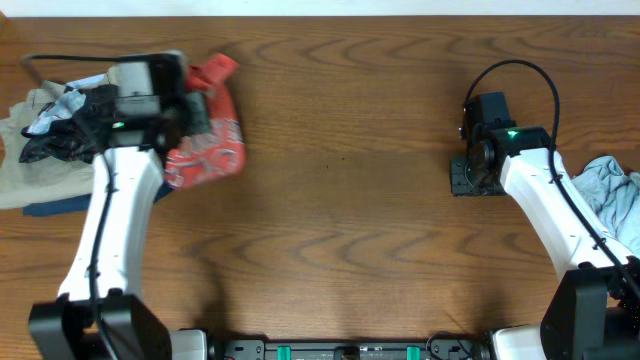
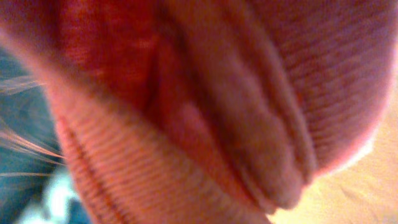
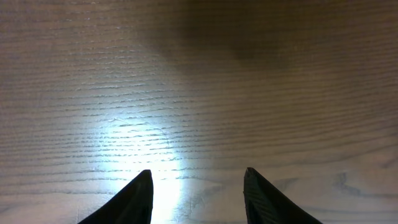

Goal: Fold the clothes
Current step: 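Carry the folded red shirt left with the left gripper onto the clothes stack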

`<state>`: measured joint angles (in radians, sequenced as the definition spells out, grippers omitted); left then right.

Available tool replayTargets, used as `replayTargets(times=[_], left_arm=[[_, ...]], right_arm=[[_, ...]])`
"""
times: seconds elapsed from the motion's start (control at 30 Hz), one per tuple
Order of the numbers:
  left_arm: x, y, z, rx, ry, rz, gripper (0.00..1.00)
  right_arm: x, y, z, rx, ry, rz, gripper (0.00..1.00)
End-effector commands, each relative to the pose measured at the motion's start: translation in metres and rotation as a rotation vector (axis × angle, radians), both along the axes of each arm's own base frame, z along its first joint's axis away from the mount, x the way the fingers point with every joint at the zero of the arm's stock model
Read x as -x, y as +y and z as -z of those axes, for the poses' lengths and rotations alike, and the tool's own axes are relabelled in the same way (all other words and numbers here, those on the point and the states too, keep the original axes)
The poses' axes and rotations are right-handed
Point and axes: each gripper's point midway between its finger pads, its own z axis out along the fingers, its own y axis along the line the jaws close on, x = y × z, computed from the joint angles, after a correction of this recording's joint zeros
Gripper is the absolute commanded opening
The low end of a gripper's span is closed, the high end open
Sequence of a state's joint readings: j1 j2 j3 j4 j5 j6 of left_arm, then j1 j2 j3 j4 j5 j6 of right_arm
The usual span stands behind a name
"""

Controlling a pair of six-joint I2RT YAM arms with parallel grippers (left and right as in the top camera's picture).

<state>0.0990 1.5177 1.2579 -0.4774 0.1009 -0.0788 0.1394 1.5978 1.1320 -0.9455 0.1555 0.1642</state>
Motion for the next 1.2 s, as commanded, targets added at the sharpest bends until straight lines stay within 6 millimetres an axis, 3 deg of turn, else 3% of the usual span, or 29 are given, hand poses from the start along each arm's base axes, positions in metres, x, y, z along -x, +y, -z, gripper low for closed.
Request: replayTargets(times=[0.0, 0.2, 0.37, 0.8, 0.9, 1.0, 1.03, 1.1, 1.13, 1.17], left_arm=[[-0.002, 0.045, -0.026, -0.055, -0.092, -0.130, 0.06], [-0.011, 0.102, -0.055, -0.086, -0.235, -0.253, 0.06], [-0.008, 0.143, -0.062, -0.107, -0.282, -0.338, 0.06], [-0.004, 0.216, -0.002, -0.099, -0.193, -0.480, 0.08], [0.002, 0.231, 0.005, -0.090, -0.186, -0.523, 0.17], [0.013, 0.248, 0.008, -0.064, -0.189, -0.588, 0.36], [0.016, 0.253, 0.008, -0.058, -0.191, -0.607, 0.49], [0.024, 0.263, 0.008, -0.045, -0.196, -0.646, 0.87], [0.028, 0.269, 0.009, -0.034, -0.198, -0.670, 0.96], [0.032, 0.272, 0.009, -0.022, -0.199, -0.691, 0.98]], right_arm=[[-0.002, -0.004, -0.006, 0.005, -0.021, 0.016, 0.46], [0.001, -0.004, -0.006, 0.007, -0.009, 0.016, 0.46], [0.001, -0.004, -0.006, 0.007, -0.008, 0.016, 0.46], [0.002, -0.004, -0.006, 0.007, -0.007, 0.016, 0.46], [0.002, -0.004, -0.006, 0.007, -0.007, 0.016, 0.46], [0.002, -0.004, -0.006, 0.007, -0.007, 0.016, 0.47], [0.002, -0.004, -0.006, 0.007, -0.007, 0.016, 0.48], [0.002, -0.004, -0.005, 0.007, -0.007, 0.016, 0.49], [0.002, -0.004, -0.005, 0.007, -0.006, 0.016, 0.49], [0.002, -0.004, -0.005, 0.007, -0.006, 0.016, 0.50]])
